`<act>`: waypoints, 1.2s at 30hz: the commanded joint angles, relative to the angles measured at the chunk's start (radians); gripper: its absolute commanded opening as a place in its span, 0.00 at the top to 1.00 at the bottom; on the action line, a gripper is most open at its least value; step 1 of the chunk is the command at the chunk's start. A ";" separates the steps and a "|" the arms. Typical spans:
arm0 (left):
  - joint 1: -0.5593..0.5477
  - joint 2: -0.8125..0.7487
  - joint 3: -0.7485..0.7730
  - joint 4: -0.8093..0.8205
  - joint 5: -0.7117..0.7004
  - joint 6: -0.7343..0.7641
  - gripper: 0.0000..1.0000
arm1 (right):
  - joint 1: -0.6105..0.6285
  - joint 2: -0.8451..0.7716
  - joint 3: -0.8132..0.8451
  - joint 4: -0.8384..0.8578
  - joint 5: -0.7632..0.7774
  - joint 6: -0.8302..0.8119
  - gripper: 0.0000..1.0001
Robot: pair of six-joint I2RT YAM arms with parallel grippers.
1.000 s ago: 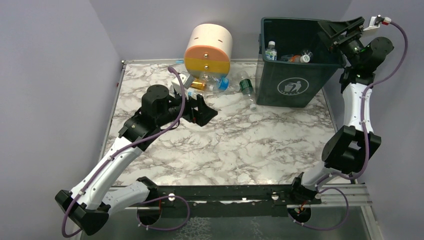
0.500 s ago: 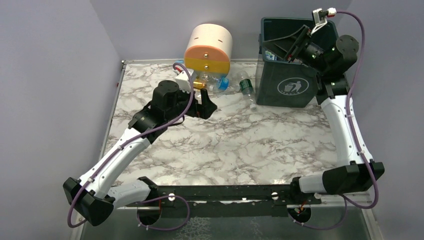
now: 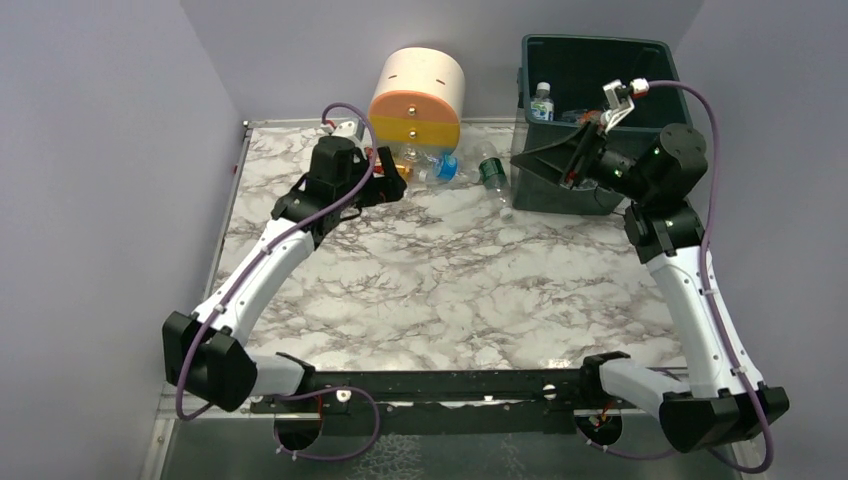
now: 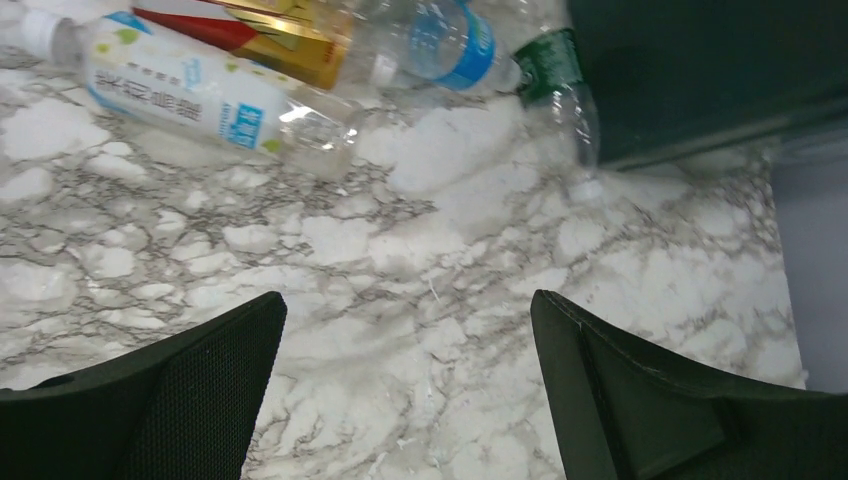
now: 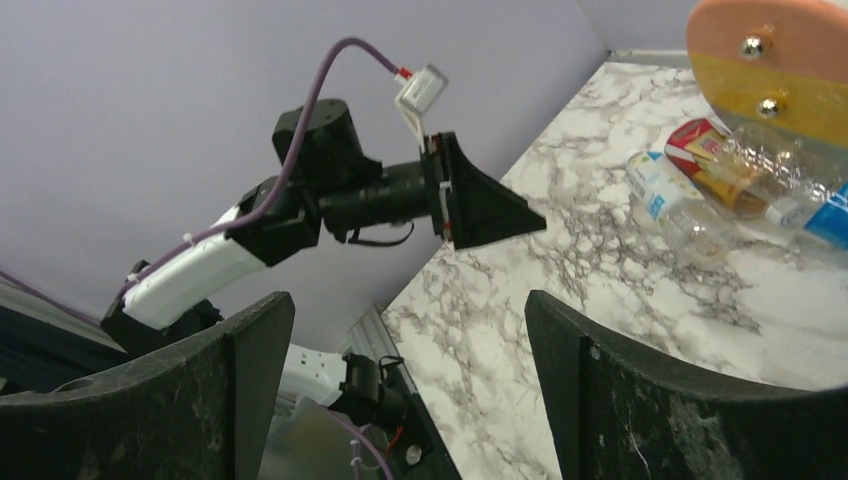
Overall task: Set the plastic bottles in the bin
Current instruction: Pick up the plastic bottle at the center of the board.
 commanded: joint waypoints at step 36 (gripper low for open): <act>0.236 0.724 0.393 -0.180 -0.232 -0.576 0.01 | 0.011 -0.201 -0.233 -0.203 -0.038 -0.084 0.11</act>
